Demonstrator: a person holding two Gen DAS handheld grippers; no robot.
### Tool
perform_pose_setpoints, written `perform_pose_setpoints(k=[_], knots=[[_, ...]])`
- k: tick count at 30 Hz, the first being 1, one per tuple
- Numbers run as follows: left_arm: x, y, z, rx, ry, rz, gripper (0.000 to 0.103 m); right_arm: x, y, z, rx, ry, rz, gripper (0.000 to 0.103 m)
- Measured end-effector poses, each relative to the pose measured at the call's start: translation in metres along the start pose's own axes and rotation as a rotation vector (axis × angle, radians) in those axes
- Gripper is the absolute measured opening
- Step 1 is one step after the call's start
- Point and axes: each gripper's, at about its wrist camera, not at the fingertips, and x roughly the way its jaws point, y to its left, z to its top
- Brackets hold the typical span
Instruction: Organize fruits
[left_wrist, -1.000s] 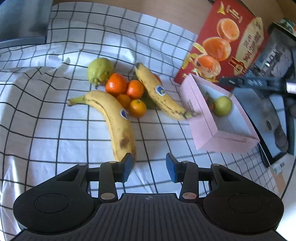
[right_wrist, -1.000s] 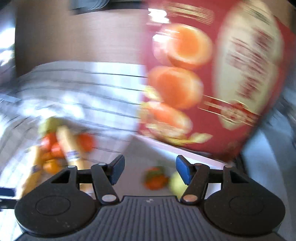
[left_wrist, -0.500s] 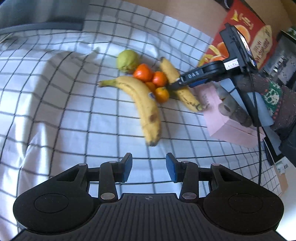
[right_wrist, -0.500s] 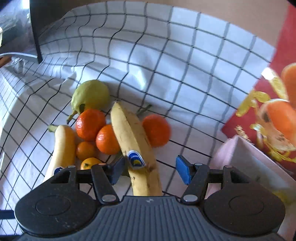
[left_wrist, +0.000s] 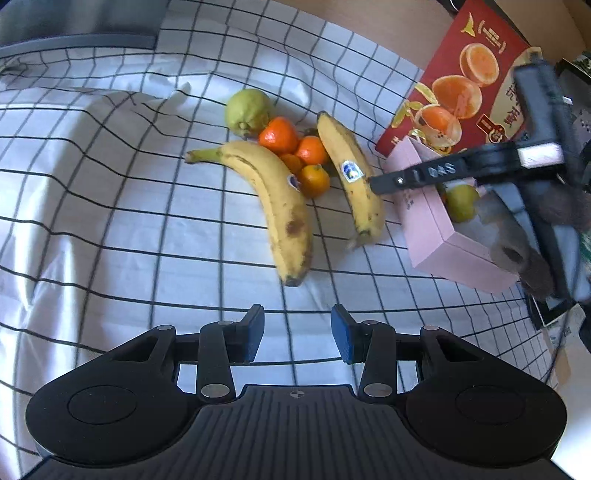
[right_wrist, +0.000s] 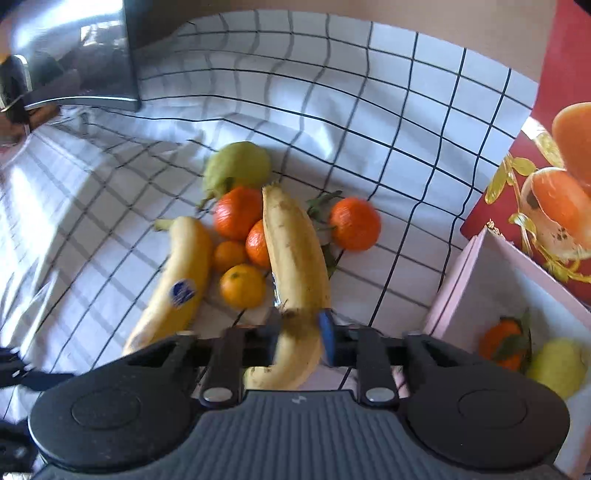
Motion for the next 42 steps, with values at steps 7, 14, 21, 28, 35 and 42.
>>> perform_pose_setpoints(k=[7,14,21,28,35,42], knots=[[0.008,-0.017,0.004,0.035,0.015,-0.012,0.044,-0.026,0.015,-0.020,-0.065,-0.056,0.024,0.009],[-0.002,-0.016,0.001,0.053,0.011,-0.007,0.044,-0.011,-0.002,0.002,-0.002,-0.082,-0.021,0.041],[-0.013,0.020,-0.006,-0.034,-0.004,0.051,0.044,0.044,-0.020,0.025,0.081,0.074,0.033,0.047],[-0.019,0.039,-0.008,-0.102,-0.021,0.066,0.044,0.061,-0.018,0.026,0.129,0.114,0.024,0.050],[-0.015,0.030,-0.002,-0.085,-0.021,0.050,0.044,0.050,-0.001,0.016,0.064,0.091,-0.049,0.044],[-0.006,0.016,0.001,-0.055,-0.014,0.036,0.044,-0.002,-0.002,-0.024,0.109,0.046,0.024,0.039]])
